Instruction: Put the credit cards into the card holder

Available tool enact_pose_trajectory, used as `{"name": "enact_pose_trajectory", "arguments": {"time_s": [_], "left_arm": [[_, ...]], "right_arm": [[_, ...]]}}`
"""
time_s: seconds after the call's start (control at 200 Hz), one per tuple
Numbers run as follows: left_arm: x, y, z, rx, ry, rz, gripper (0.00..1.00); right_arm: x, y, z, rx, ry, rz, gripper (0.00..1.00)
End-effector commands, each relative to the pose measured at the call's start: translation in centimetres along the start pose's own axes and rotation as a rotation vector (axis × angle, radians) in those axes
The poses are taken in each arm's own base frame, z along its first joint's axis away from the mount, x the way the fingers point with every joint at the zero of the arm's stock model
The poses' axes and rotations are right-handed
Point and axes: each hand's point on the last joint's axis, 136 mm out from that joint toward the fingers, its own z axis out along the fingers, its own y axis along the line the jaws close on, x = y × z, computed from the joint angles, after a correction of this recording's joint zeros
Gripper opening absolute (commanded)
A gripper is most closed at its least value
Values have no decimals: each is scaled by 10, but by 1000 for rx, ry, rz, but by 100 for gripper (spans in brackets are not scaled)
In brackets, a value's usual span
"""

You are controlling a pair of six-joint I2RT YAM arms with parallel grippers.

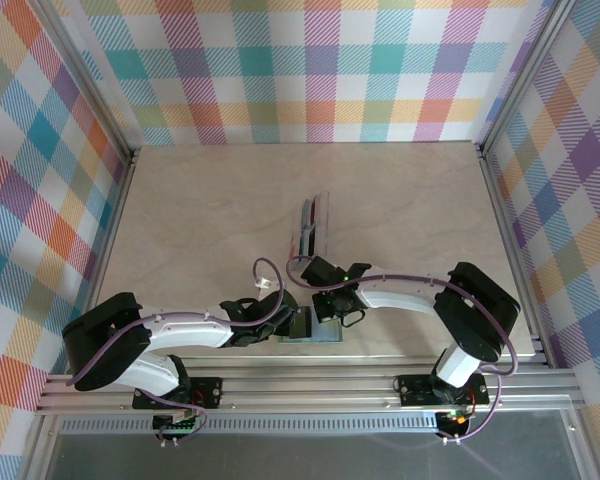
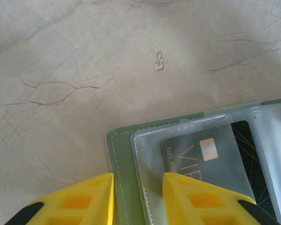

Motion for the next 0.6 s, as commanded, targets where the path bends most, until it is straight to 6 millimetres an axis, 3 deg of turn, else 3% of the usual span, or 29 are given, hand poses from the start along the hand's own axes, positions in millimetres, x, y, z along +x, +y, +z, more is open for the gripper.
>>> {"name": "enact_pose_trajectory", "arguments": {"time_s": [0.0,0.595], "left_arm": [[32,20,9,-79,105,47,32],[33,24,10,-89,106,44,31]], "right_arm": [[0,4,-6,-7,5,-18,0],[-14,42,-33,-209,-37,-44,0]]}}
